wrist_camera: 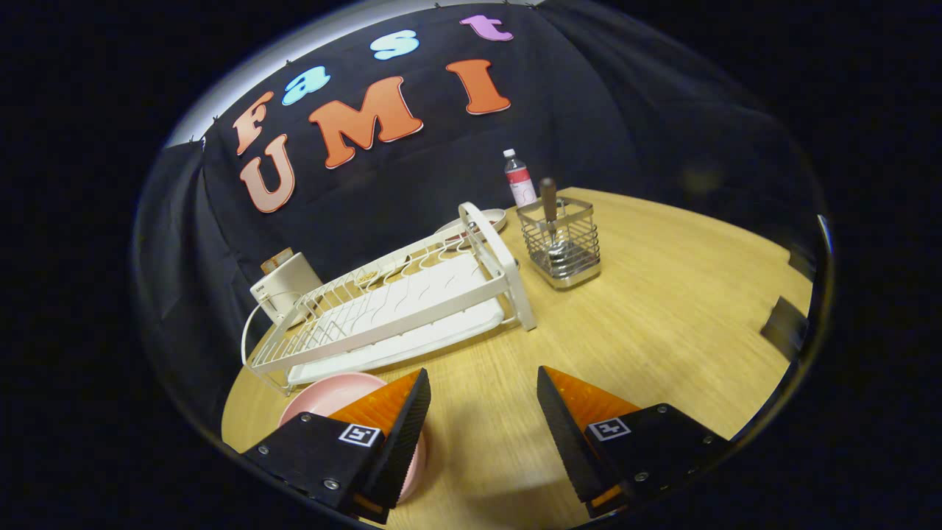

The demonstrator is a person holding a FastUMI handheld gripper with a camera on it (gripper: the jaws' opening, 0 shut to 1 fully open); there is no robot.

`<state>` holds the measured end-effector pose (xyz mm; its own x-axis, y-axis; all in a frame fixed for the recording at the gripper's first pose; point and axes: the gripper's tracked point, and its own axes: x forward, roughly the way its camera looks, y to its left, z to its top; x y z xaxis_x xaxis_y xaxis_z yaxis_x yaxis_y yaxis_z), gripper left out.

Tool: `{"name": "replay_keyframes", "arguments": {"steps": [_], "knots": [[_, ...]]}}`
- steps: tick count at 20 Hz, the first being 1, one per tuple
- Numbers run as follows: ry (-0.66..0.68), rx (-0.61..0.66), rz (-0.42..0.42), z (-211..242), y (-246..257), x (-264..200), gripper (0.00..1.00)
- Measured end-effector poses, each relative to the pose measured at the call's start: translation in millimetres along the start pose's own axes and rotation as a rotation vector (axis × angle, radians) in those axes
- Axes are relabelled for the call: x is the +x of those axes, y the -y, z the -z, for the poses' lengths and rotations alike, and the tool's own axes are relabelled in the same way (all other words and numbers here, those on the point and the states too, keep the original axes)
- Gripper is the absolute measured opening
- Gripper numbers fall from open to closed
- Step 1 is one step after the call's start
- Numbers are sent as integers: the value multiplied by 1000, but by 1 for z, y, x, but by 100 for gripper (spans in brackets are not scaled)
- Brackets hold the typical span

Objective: Take the plate from the dish rack, then take the spoon from the basket and place it into the plate.

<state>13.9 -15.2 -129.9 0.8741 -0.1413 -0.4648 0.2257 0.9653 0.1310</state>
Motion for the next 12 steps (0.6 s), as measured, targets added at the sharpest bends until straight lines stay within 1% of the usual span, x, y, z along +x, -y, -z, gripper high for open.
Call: {"name": "replay_keyframes", "arguments": {"steps": [6,8,12], "knots": [[169,-147,134,-61,50,2,95],[199,-177,148,-76,55,5,98],[257,-220,151,-103,58,17,98]]}}
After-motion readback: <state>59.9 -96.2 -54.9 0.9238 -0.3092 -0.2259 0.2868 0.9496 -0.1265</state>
